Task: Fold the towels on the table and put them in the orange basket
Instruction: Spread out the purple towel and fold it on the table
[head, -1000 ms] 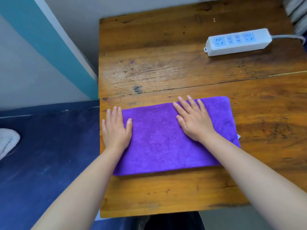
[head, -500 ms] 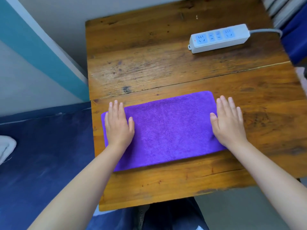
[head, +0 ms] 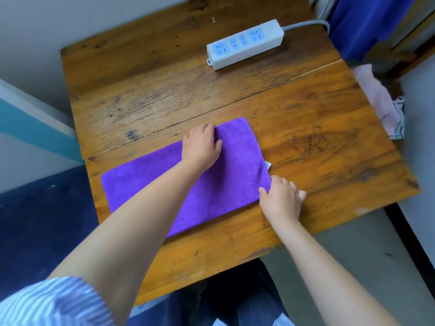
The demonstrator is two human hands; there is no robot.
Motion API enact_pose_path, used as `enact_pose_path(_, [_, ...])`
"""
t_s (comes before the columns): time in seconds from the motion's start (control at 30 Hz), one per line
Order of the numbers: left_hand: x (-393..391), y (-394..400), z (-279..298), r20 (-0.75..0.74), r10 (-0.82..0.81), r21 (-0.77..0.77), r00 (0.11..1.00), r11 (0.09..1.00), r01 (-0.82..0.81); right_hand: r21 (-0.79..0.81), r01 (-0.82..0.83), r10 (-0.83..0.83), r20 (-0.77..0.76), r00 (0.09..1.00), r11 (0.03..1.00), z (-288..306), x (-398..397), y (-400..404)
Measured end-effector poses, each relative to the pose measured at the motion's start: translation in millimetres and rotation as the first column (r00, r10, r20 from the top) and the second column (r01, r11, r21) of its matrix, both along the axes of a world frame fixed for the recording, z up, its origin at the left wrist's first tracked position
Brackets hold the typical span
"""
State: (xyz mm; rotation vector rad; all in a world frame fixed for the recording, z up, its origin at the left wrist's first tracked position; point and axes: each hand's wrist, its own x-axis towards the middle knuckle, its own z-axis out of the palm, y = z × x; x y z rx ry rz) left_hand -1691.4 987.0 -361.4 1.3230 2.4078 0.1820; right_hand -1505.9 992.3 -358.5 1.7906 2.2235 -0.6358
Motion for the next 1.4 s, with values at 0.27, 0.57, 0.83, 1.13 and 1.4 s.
enact_pose_path(0.27, [0, 66, 11, 0.323, 0.018, -0.050, 0.946, 0.999, -0.002, 0.005, 0.104, -0.102, -0.135, 0.986, 0.995, -3, 7, 21])
enact_pose_path(0.57, [-34, 112, 49, 0.510, 0.029, 0.016, 0.860, 0.999, -0.043, 0.158, 0.135, -0.058, -0.413, 0.909, 0.978, 25, 4, 108])
enact_pose_path(0.83, [-62, 78, 83, 0.394, -0.094, 0.120, 0.914, 0.992, 0.050, 0.269, -0.090, 0.238, -0.589, 0.772, 0.959, 64, -11, 117])
enact_pose_path(1.13, [-67, -10, 69, 0.059, -0.479, 0.234, 0.876, 0.859, 0.455, 0.409, -0.288, 0.469, -0.465, 0.751, 0.866, 61, -12, 28])
enact_pose_path(1.4, [-63, -92, 41, -0.086, -0.627, 0.192, 0.775, 0.752, 0.630, 0.568, -0.330, 0.569, -0.315, 0.759, 0.754, 14, -4, -58])
